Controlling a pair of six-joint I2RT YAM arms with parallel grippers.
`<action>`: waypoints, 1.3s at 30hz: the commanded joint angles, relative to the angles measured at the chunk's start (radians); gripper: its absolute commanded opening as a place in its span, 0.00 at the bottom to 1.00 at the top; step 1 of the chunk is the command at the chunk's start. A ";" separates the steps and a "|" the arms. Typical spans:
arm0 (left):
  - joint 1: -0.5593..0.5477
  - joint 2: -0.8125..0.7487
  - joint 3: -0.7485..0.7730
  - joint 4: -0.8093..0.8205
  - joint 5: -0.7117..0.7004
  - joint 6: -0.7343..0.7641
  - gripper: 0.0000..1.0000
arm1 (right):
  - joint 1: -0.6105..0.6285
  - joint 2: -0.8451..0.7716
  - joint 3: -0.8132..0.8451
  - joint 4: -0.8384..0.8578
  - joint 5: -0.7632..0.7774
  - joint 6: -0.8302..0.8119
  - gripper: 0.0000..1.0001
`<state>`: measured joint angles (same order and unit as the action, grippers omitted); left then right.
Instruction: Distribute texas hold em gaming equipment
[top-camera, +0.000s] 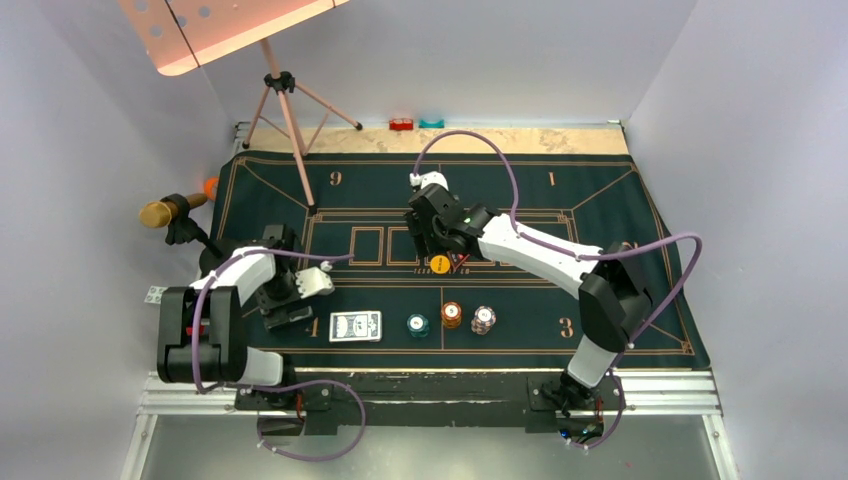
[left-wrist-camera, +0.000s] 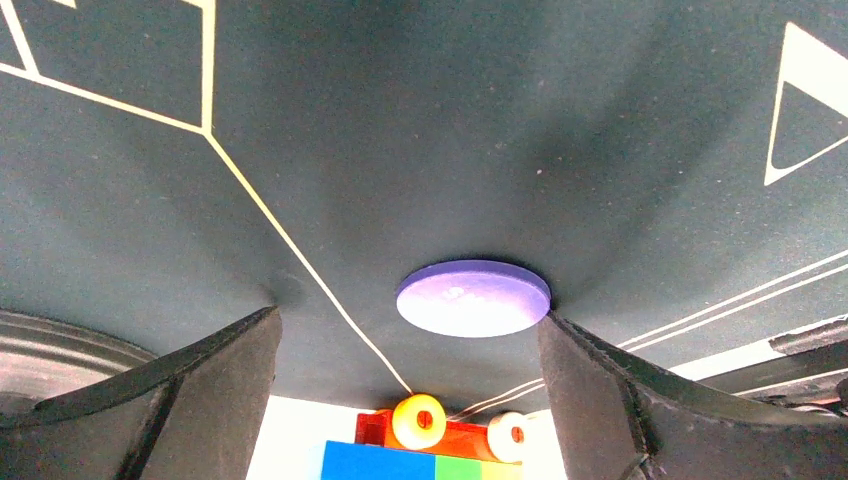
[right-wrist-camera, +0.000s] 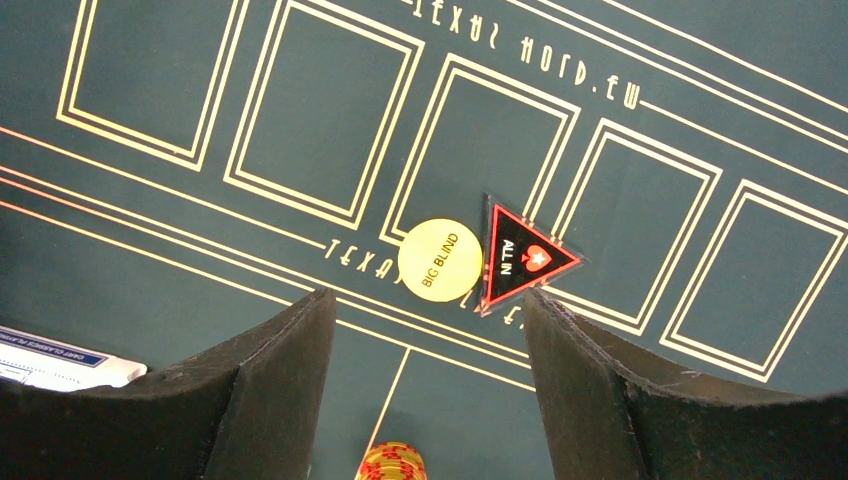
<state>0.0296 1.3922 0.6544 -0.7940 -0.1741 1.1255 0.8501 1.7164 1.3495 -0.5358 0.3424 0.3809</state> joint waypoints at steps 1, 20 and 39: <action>0.007 0.080 0.038 0.288 -0.006 -0.045 1.00 | -0.005 -0.067 -0.018 0.036 0.033 0.007 0.72; -0.060 -0.028 0.181 0.169 0.244 -0.233 1.00 | -0.011 -0.110 -0.147 0.151 -0.004 0.038 0.72; -0.045 -0.148 0.485 -0.210 0.439 -0.492 1.00 | -0.009 -0.090 -0.325 0.355 -0.083 0.063 0.70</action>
<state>-0.0265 1.2942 1.0565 -0.9100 0.1894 0.7689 0.8429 1.6402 1.0492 -0.2604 0.2810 0.4294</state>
